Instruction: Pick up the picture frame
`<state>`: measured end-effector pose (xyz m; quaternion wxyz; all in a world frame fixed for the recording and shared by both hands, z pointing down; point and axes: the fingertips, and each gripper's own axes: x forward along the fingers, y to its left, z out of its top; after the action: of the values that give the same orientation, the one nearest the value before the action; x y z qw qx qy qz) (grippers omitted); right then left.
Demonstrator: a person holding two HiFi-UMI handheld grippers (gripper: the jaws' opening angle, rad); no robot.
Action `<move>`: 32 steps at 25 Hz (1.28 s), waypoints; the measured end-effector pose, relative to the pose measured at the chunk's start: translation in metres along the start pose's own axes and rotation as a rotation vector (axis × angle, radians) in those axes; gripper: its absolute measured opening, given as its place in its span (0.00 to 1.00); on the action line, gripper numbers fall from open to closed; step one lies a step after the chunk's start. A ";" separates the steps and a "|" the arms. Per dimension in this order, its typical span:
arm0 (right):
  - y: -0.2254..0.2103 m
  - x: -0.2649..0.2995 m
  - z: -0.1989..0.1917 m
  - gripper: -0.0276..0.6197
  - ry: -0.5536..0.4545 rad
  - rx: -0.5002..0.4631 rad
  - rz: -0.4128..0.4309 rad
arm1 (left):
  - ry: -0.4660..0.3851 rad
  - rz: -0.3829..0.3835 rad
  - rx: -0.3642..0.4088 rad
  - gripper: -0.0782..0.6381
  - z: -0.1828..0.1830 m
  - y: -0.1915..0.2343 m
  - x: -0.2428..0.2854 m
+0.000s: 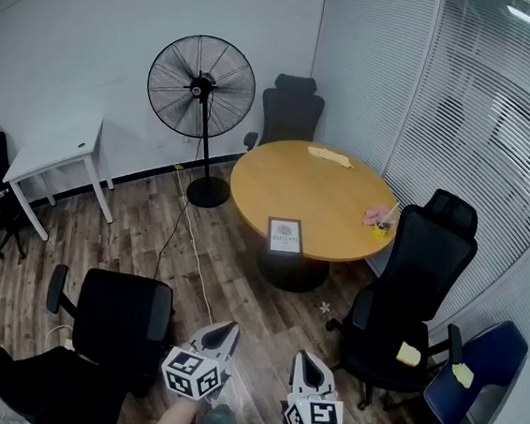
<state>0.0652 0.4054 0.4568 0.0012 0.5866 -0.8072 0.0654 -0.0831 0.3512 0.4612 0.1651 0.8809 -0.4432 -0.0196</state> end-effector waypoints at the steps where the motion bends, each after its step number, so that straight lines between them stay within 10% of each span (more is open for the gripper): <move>1: 0.001 -0.001 0.000 0.06 -0.002 0.001 0.003 | -0.003 -0.007 -0.011 0.14 0.001 -0.001 0.000; 10: 0.008 -0.005 -0.002 0.06 -0.004 0.021 0.036 | -0.029 -0.029 -0.110 0.14 0.008 -0.006 -0.012; 15: 0.009 -0.006 0.012 0.06 -0.085 0.202 0.147 | -0.035 -0.043 -0.092 0.14 0.024 -0.010 -0.007; 21: 0.005 0.013 -0.013 0.06 0.066 -0.097 0.094 | -0.025 -0.048 -0.093 0.29 0.018 0.000 0.016; 32: -0.061 0.130 -0.022 0.06 0.101 -0.050 0.082 | 0.018 -0.030 -0.154 0.36 0.018 0.077 0.147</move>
<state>0.0811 0.2659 0.4948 0.0541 0.5486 -0.8310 0.0747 -0.0570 0.1877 0.4847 0.2359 0.8723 -0.4257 -0.0481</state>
